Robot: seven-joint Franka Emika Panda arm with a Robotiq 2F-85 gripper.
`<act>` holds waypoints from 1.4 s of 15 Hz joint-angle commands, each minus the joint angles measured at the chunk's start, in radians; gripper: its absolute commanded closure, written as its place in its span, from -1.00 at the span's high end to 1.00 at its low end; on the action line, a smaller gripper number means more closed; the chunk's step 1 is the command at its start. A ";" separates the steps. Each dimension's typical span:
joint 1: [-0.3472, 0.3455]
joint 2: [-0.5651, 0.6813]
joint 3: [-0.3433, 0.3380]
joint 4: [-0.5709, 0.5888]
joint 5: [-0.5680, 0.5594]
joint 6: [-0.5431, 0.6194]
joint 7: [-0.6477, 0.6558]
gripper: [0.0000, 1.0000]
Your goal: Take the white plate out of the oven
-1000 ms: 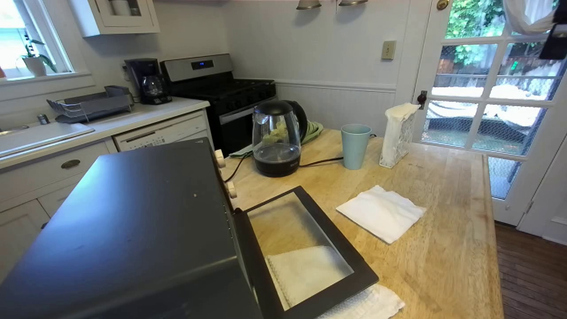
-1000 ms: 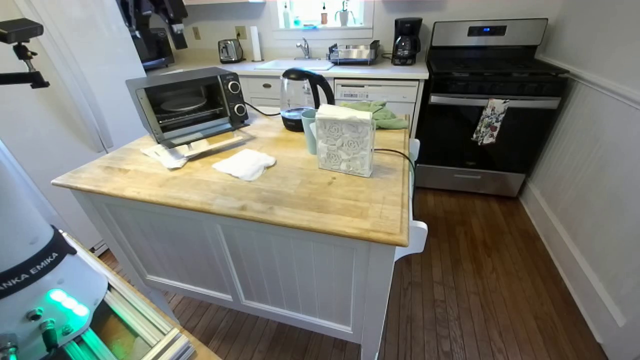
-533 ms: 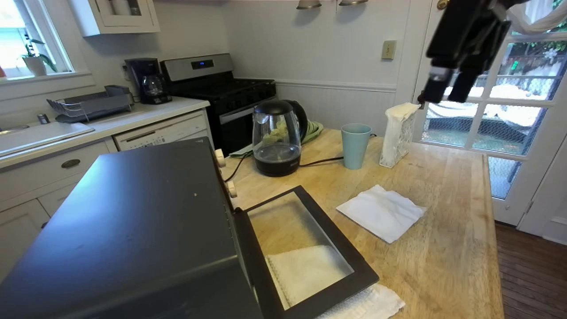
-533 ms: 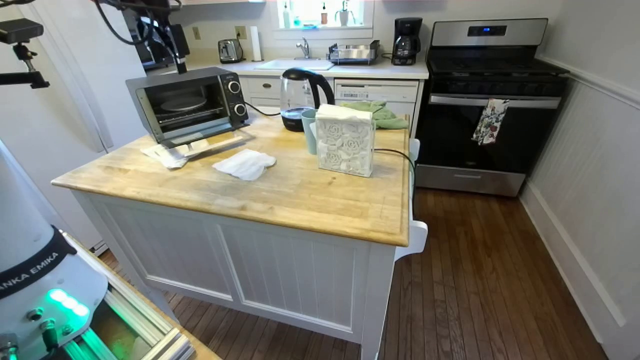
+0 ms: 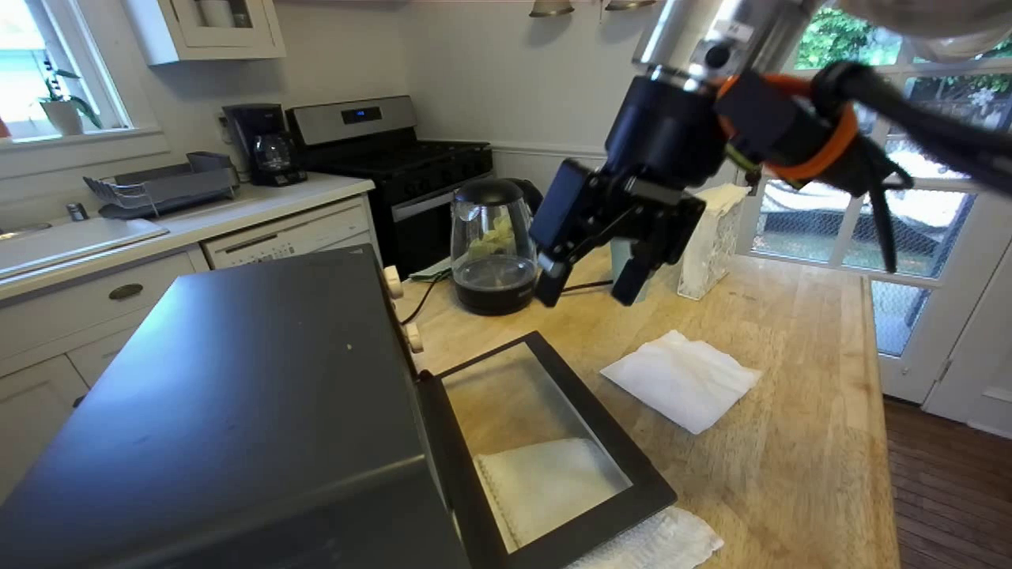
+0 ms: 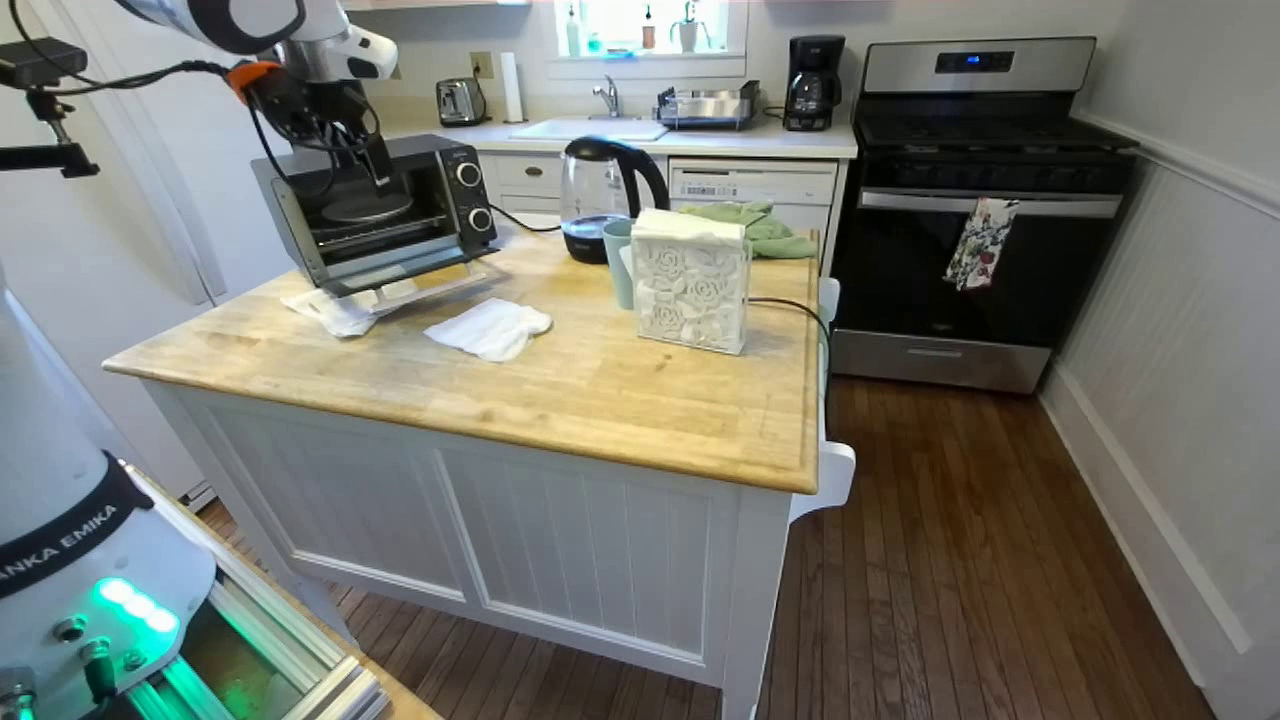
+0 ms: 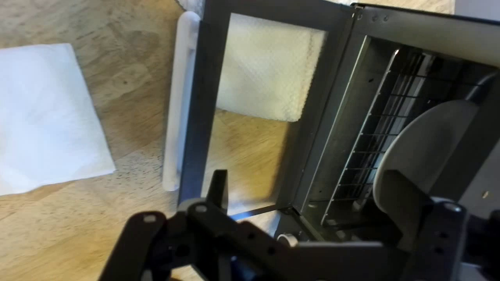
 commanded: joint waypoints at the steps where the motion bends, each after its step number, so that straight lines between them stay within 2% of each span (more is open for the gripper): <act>1: 0.016 0.037 0.004 0.022 -0.004 0.017 0.003 1.00; 4: 0.024 0.091 0.010 0.061 -0.004 0.031 -0.002 1.00; 9: 0.023 0.092 0.008 0.071 -0.004 0.030 -0.005 1.00; 11: 0.028 0.132 -0.001 0.094 0.188 0.050 -0.148 1.00; 19: -0.029 0.230 -0.016 0.173 0.784 -0.010 -0.596 1.00; 21: -0.037 0.278 -0.012 0.187 0.893 -0.010 -0.701 1.00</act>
